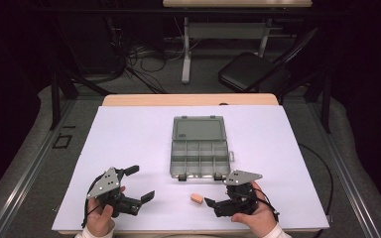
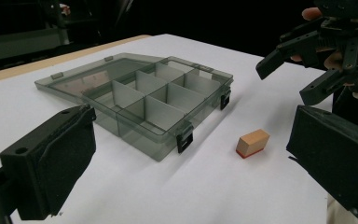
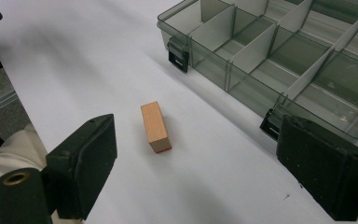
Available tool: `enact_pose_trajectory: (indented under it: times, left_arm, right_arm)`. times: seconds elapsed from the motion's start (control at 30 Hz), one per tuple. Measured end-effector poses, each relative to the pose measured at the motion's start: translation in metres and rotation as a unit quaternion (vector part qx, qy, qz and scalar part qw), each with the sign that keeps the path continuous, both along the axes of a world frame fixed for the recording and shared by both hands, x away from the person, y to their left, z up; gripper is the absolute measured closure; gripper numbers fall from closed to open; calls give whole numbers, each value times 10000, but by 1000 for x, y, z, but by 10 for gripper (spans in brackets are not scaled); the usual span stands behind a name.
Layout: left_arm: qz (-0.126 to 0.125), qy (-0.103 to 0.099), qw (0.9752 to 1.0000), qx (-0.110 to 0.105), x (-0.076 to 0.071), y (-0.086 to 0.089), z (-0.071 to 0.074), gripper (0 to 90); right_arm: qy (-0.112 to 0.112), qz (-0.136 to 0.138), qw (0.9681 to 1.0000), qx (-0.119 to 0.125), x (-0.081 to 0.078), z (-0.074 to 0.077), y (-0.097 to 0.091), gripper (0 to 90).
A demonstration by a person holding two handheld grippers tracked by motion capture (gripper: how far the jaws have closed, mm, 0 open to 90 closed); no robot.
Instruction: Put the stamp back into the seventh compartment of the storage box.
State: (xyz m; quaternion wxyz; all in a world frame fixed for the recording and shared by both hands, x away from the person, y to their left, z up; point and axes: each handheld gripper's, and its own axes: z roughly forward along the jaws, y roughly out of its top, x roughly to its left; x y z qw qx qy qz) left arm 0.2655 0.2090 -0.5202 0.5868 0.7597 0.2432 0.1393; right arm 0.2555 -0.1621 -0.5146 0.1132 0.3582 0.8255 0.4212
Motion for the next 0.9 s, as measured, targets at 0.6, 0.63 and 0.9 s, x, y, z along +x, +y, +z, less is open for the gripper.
enact_pose_trajectory:
  times: [0.6,0.63,0.9]
  left_arm:
    - [28,9,10000,40,0,1,0,8]
    - [27,11,10000,37,0,1,0,9]
    - [30,14,10000,43,0,0,0,9]
  right_arm:
    - [-56,291,9995,-144,-1,1,16,171]
    - [-64,292,9994,-147,-1,1,18,188]
    - [-67,316,9993,-181,2,0,22,282]
